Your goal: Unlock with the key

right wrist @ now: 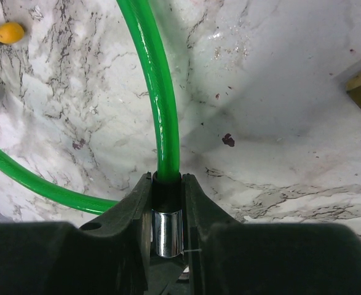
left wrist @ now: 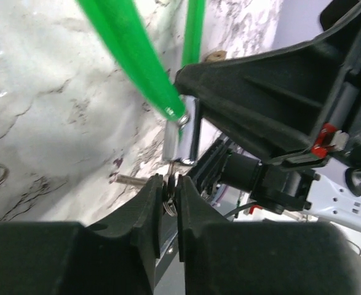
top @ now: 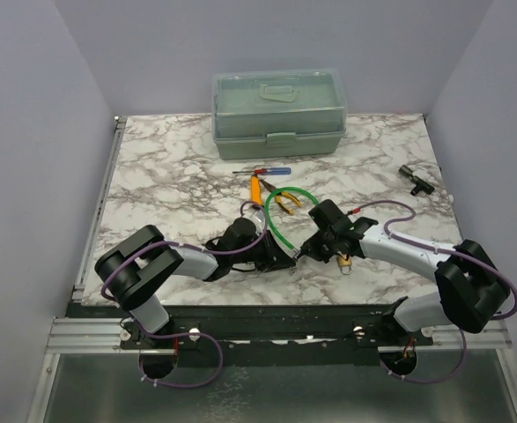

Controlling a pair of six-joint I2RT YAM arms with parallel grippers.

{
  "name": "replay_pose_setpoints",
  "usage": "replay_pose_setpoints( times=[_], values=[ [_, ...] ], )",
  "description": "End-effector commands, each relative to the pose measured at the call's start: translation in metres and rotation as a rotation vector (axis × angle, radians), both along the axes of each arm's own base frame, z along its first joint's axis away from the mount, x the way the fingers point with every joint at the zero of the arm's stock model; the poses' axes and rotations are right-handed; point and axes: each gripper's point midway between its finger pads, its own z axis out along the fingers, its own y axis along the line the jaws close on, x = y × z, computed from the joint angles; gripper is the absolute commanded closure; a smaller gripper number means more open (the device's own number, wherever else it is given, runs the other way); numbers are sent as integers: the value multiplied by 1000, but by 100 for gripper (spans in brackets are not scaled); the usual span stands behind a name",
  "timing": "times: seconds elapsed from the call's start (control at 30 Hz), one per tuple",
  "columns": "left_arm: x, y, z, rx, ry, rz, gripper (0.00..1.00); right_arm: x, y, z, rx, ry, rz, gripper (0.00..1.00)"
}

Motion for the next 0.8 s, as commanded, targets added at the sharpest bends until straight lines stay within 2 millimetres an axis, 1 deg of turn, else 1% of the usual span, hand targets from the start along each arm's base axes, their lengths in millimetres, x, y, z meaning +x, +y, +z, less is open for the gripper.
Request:
replay_pose_setpoints(
  times=[0.0, 0.2, 0.47, 0.67, 0.77],
  values=[
    [22, -15, 52, -169, -144, 36, 77, -26, 28, 9, 119, 58, 74, 100],
    [12, -6, 42, -150, -124, 23, 68, -21, 23, 7, 95, 39, 50, 100],
    [-1, 11, 37, -137, -118, 33, 65, -14, 19, 12, 81, 5, 27, 100],
    [-10, 20, 33, -105, -117, 20, 63, -9, 18, 18, 74, -20, 20, 100],
    [-12, 23, 30, -76, -120, 12, 59, -9, 18, 18, 72, -25, 19, 100]
  ],
)
